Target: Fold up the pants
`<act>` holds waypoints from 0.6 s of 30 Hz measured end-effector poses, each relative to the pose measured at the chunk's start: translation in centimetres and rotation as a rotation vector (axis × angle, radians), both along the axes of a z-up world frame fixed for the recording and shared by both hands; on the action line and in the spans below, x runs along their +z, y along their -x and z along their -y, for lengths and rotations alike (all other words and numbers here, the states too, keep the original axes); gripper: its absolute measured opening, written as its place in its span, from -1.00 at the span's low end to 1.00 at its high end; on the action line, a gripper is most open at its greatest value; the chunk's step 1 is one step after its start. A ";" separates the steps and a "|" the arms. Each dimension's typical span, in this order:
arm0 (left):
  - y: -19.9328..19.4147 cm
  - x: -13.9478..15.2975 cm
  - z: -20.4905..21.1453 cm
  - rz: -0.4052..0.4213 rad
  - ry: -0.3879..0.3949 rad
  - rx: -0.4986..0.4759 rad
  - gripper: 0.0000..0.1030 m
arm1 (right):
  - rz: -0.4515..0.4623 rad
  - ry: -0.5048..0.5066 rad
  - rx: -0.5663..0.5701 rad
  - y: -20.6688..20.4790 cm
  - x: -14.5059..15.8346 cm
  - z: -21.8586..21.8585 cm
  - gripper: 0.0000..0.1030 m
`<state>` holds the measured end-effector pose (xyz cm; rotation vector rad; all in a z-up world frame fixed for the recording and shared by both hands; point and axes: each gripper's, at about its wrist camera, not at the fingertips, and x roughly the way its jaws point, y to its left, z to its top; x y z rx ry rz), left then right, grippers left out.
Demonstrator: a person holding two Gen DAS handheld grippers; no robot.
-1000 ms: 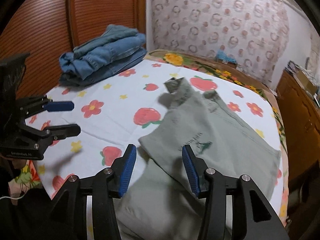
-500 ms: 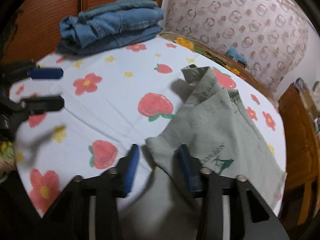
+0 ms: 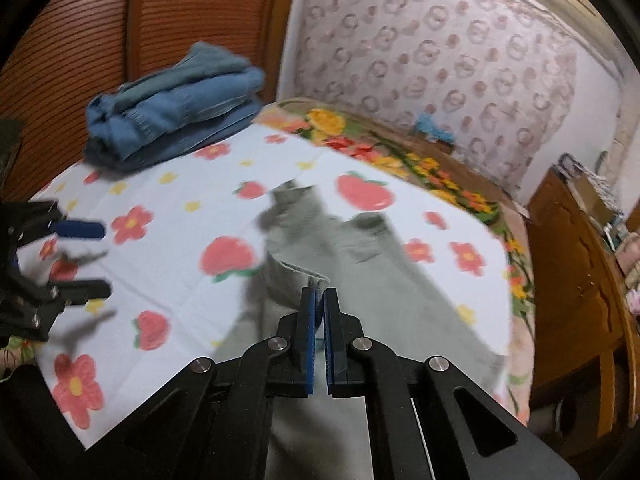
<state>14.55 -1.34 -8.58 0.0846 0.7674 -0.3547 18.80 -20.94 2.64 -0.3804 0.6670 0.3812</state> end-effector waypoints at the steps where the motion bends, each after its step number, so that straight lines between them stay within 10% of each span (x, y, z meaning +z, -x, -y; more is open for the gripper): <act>1: 0.0 0.1 0.3 0.002 -0.002 -0.003 0.27 | 0.009 -0.001 -0.016 -0.2 0.2 0.5 -0.94; 18: -0.1 0.2 2.4 0.004 -0.016 -0.040 0.27 | -0.010 0.060 -0.336 -6.4 -1.6 7.3 -0.94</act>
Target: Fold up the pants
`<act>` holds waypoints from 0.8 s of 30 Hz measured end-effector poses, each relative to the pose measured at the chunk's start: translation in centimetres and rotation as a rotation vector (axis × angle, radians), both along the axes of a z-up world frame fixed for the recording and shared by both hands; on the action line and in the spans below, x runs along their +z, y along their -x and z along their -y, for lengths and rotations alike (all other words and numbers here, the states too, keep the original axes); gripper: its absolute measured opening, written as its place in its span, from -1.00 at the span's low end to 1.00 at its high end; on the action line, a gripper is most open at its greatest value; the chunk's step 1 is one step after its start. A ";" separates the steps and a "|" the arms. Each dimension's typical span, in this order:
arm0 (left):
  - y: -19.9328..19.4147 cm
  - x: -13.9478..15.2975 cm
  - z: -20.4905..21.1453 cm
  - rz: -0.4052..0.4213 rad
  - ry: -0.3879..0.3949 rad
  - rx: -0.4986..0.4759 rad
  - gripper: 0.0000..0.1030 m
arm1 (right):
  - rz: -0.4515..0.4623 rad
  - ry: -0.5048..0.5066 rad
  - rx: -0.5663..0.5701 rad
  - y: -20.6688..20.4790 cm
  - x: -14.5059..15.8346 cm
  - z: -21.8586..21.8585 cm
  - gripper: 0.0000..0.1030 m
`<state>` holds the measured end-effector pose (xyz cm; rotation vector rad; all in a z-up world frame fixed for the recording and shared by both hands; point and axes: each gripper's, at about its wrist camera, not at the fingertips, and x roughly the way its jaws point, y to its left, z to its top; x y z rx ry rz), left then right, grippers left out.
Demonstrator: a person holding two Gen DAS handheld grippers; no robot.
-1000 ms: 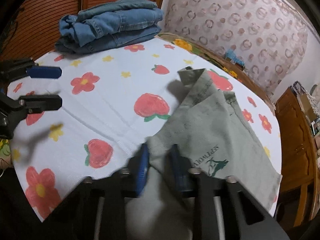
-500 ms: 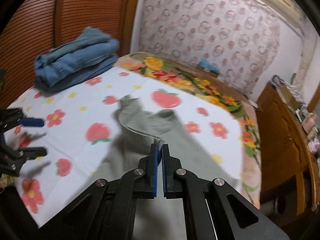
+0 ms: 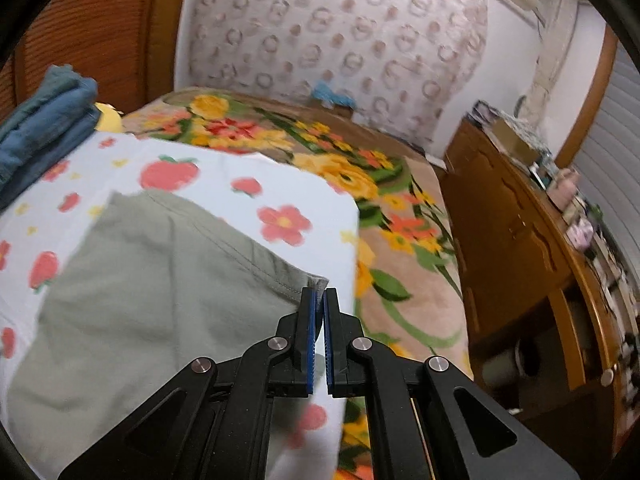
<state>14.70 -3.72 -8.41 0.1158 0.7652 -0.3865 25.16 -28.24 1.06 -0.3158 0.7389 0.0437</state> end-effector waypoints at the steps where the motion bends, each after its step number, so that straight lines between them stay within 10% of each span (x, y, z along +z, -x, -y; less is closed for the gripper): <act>1: 0.0 0.0 0.0 0.000 0.000 -0.001 0.27 | -0.006 -0.006 -0.007 -0.3 0.0 -0.1 -0.93; 14: 0.3 0.6 1.2 0.011 0.004 -0.025 0.27 | -0.006 -0.139 0.015 1.8 2.3 2.9 -0.79; 24: 1.4 1.3 4.3 0.019 0.002 -0.099 0.27 | 0.029 -0.258 0.049 10.7 2.1 5.1 -0.57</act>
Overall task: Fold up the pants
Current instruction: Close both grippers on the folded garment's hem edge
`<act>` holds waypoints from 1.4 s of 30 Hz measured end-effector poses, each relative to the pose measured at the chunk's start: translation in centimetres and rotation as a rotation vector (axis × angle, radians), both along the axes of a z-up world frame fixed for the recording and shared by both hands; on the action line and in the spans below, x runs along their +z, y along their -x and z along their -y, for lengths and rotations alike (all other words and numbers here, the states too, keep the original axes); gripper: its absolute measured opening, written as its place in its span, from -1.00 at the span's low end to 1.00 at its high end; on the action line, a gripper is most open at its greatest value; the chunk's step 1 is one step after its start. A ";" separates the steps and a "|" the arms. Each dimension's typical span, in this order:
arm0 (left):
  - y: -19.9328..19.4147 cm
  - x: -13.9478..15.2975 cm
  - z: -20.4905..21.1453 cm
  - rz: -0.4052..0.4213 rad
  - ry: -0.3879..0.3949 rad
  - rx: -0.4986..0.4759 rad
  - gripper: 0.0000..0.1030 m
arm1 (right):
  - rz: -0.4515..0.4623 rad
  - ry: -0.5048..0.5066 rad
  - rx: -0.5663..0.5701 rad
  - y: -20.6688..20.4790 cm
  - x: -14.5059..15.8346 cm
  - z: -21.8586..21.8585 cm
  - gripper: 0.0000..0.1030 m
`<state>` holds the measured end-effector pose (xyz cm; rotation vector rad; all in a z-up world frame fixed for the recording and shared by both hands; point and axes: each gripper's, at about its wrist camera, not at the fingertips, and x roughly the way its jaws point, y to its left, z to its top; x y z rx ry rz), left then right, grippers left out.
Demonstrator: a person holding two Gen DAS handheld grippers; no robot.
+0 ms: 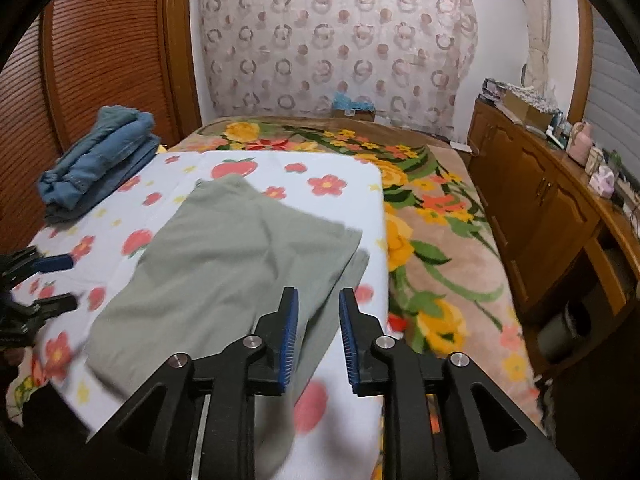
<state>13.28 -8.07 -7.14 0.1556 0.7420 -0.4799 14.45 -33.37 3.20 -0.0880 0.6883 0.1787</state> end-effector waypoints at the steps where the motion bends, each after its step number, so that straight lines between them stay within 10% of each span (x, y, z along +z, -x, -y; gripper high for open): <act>1: 0.1 0.0 0.3 -0.001 -0.002 -0.008 0.27 | -0.002 -0.012 0.000 0.8 -0.2 0.3 -0.57; 36: 2.7 -1.7 5.4 -0.051 -0.047 -0.116 0.27 | -0.091 -0.137 -0.044 6.0 -3.4 0.8 -0.37; 42: 2.6 -1.6 5.6 -0.060 -0.027 -0.157 -0.30 | -0.098 -0.125 -0.032 6.3 -3.3 0.5 -0.46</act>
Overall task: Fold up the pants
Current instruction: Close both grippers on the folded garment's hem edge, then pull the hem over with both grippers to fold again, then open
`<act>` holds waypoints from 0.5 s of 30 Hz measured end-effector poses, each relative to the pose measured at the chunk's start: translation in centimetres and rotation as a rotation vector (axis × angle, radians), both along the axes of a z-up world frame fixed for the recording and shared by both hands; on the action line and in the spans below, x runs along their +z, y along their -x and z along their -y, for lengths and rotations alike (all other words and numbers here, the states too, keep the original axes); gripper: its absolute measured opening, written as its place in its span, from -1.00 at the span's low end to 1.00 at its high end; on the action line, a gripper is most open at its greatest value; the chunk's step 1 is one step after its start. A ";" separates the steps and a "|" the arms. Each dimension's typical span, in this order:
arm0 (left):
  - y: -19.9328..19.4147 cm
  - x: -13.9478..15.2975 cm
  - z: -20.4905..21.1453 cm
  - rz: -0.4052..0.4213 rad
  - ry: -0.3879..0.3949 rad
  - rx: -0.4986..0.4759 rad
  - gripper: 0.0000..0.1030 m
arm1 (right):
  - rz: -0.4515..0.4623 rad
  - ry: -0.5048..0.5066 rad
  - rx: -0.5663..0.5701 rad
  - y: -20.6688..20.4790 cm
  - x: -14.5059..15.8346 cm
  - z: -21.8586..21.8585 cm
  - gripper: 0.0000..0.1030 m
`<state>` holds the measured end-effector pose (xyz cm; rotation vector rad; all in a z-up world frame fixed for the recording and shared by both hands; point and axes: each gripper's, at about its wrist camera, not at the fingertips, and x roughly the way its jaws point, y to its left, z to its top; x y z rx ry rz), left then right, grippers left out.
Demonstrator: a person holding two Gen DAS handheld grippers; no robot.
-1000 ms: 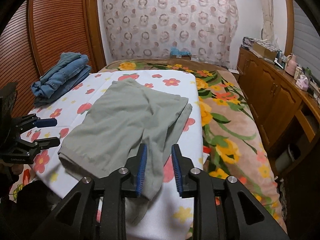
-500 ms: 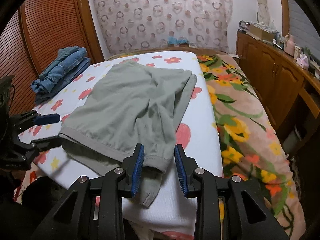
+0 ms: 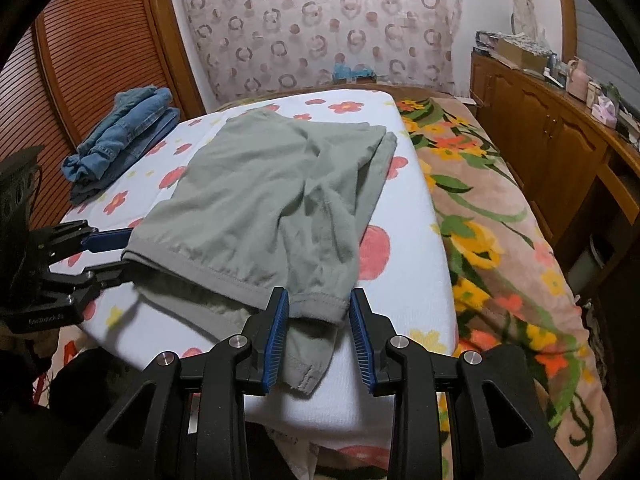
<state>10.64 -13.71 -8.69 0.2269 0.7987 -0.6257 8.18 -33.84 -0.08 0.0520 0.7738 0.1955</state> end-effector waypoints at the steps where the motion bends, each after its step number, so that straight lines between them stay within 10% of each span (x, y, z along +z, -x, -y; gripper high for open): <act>1: 0.2 0.2 0.2 0.007 -0.001 -0.009 -0.44 | 0.005 0.005 0.006 0.1 0.1 -0.2 -0.65; 15: 2.0 2.3 -1.3 0.081 0.018 0.012 -0.72 | 0.083 -0.004 0.060 3.8 2.5 -0.8 -0.83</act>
